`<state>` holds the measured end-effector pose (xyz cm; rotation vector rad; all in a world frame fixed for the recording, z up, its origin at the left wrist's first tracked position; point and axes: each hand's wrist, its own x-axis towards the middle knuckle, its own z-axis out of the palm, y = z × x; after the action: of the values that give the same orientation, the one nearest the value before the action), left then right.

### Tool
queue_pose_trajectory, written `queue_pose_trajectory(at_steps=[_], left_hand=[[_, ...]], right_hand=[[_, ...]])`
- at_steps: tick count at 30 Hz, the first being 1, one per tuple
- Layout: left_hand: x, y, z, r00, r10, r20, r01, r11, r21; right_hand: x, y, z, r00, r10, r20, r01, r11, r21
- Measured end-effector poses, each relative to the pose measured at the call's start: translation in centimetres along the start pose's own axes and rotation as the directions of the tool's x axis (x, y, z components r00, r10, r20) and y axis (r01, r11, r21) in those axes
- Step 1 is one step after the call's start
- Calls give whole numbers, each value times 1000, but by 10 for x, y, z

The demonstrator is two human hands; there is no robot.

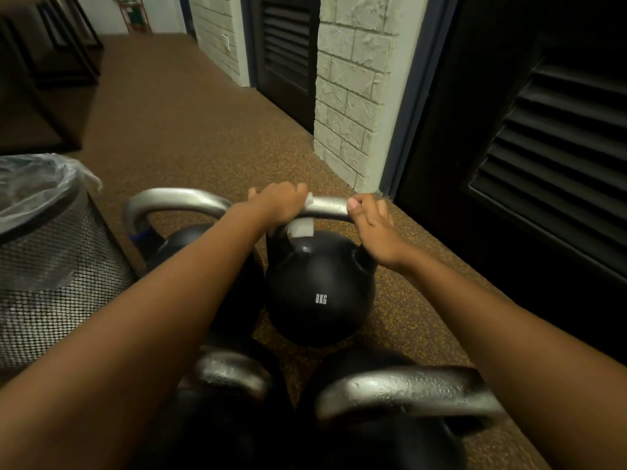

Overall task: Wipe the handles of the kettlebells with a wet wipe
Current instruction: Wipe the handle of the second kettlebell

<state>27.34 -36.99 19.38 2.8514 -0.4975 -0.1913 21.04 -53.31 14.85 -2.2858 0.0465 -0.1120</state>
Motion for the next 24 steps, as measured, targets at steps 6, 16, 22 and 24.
queue_pose_trajectory(at_steps=[6, 16, 22, 24], left_hand=[[-11, 10, 11, 940, 279, -198, -248, 954, 165], [-1, 5, 1, 999, 29, -16, -29, 999, -24], [-8, 5, 10, 976, 182, -123, -195, 975, -106], [-10, -8, 7, 990, 121, -74, -132, 980, -152]], right_hand=[[-1, -1, 0, 1000, 10, -2, -10, 1000, 13], [0, -1, 0, 1000, 16, 6, -16, 1000, -3], [-1, -2, -1, 1000, 13, -1, -13, 1000, -13], [-2, -3, -2, 1000, 9, 10, -8, 1000, -16]])
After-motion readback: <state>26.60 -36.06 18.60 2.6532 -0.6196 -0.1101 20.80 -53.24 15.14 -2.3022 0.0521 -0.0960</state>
